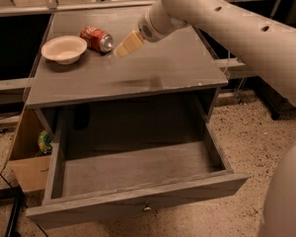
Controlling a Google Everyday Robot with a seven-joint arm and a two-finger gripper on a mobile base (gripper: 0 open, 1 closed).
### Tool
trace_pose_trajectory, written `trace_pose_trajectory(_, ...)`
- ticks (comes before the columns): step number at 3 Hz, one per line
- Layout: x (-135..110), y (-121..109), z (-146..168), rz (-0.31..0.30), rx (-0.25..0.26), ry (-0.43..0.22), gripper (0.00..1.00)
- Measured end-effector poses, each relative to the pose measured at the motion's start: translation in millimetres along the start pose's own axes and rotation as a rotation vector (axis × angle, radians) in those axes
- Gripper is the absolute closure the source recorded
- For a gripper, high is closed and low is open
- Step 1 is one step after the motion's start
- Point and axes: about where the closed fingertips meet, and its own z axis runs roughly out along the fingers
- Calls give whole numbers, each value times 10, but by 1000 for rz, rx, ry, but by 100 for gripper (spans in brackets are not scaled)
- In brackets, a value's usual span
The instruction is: Place coke can into top drawer
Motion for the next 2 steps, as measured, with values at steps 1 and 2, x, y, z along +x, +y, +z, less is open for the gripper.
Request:
trace_pose_trajectory(1,-104,57,190,-6,-14,-20,0)
trace_pose_trajectory(2,-226,118,333,-16,-32,-37,0)
